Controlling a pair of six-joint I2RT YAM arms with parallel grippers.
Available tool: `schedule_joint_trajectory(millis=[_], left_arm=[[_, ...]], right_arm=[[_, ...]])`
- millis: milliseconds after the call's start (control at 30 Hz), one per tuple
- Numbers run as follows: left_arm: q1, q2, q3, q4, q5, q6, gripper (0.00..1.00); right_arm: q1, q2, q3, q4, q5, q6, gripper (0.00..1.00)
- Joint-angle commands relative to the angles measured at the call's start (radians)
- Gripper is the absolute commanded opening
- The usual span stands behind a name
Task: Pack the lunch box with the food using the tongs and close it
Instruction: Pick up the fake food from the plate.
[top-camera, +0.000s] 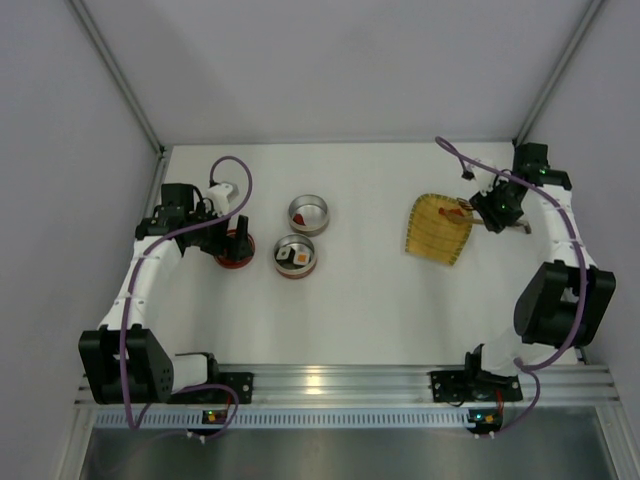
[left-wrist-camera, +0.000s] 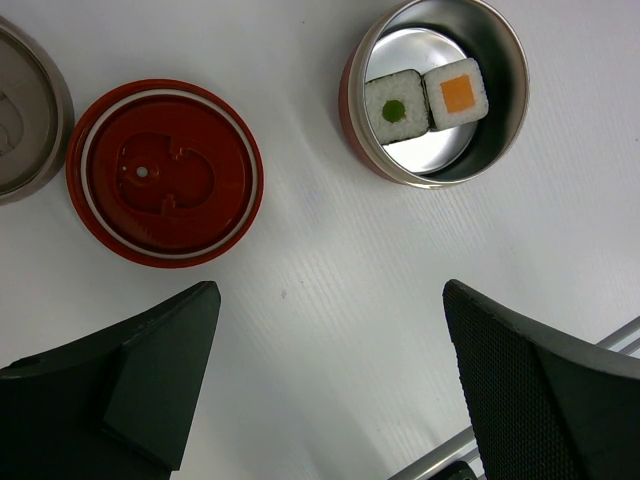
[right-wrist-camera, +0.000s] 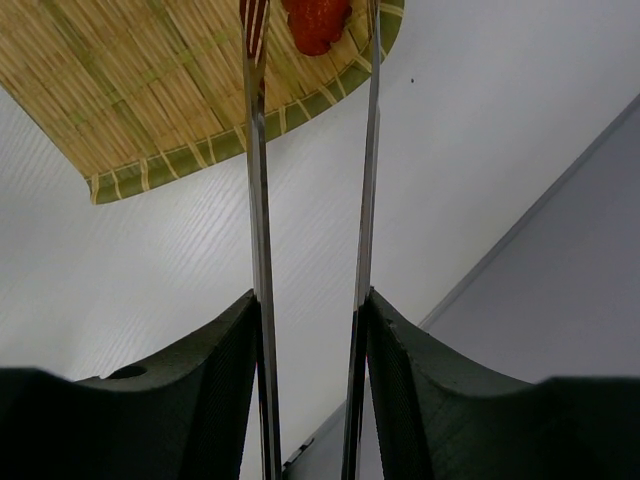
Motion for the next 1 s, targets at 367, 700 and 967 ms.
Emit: schedule_joint_trajectory(millis=[367,700,967], left_arm=[[0.006,0.003,0.045,0.005,0.036,-0.013,0.98],[0.006,0.012,0.045,0.013,0.040,-0.017,0.98],[0.006,0.018,0.053,0.017,0.042,-0.027,0.98]], right_arm=[[-0.002,0.014,-0.036,0.082,0.005,-0.042,0.43],[0.012,0.008,-0.052,0.088,0.027,-0.053,0.36],[0.026,-0.015,-0.014,0.044,0.002,-0.041,0.11]])
